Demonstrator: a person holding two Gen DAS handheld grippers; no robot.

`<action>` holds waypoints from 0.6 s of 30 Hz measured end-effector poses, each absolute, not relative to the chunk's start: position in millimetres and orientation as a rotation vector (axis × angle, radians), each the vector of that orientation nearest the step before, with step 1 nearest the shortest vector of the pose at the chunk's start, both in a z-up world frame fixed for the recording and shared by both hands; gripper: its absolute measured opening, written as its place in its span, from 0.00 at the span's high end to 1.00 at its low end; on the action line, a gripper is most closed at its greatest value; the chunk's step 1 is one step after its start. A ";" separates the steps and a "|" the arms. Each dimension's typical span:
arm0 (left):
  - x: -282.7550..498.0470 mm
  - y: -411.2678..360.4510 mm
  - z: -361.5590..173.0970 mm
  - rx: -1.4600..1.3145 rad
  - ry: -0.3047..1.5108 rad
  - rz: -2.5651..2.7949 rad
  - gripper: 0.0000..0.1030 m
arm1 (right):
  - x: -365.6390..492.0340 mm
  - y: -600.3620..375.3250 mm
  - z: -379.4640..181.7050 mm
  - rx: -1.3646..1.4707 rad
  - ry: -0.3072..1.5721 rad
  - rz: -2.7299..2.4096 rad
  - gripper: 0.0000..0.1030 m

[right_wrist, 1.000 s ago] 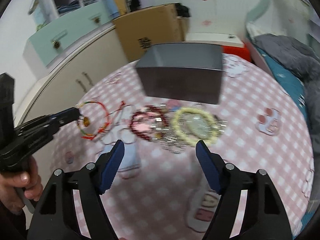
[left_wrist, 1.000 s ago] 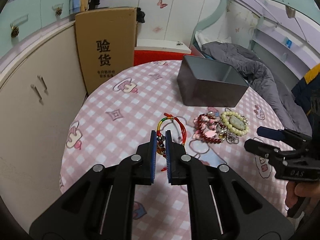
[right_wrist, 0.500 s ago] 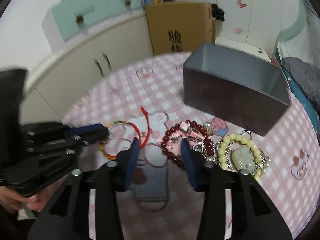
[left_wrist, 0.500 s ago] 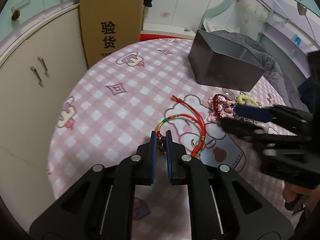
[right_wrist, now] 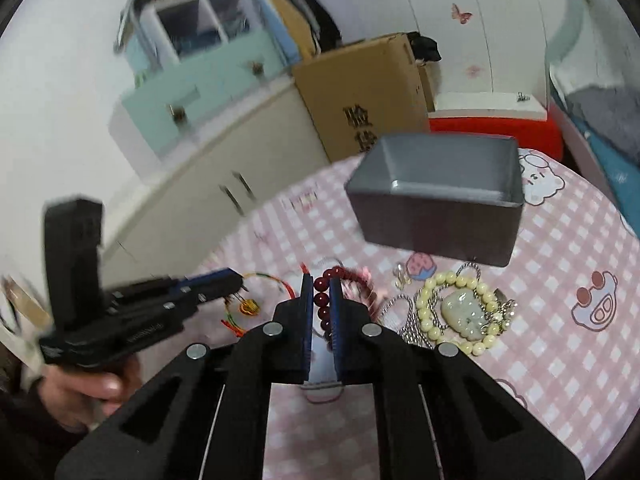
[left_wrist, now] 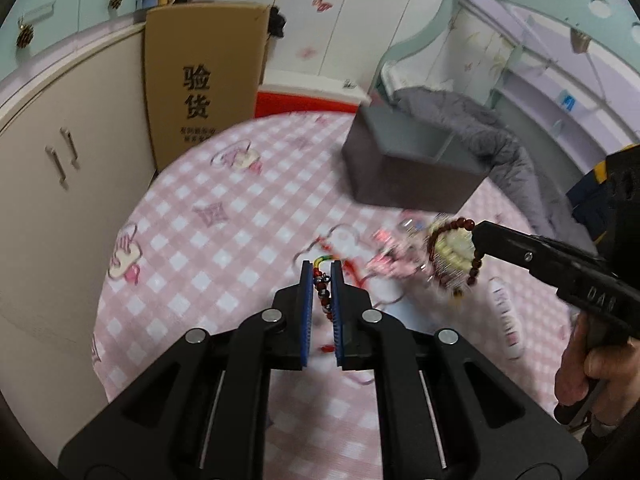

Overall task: Organize jewelry
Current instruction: 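Grasp the dark red bead bracelet with the right tool while the left tool holds the cord bracelet, then carry both bracelets over the gray metal box and open both tools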

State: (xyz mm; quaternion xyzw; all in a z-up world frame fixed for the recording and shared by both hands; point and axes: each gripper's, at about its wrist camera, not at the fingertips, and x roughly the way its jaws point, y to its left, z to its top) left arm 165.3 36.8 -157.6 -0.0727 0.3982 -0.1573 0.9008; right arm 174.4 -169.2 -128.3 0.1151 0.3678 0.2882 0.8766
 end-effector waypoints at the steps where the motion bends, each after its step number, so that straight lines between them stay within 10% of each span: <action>1: 164.6 35.9 -148.9 -0.157 0.809 -0.340 0.92 | 174.1 -174.5 -122.2 0.276 0.756 0.618 0.94; 18: 223.7 -5.8 -23.1 -0.149 0.561 -0.500 0.92 | 224.3 -210.8 -18.1 0.360 0.548 0.633 0.94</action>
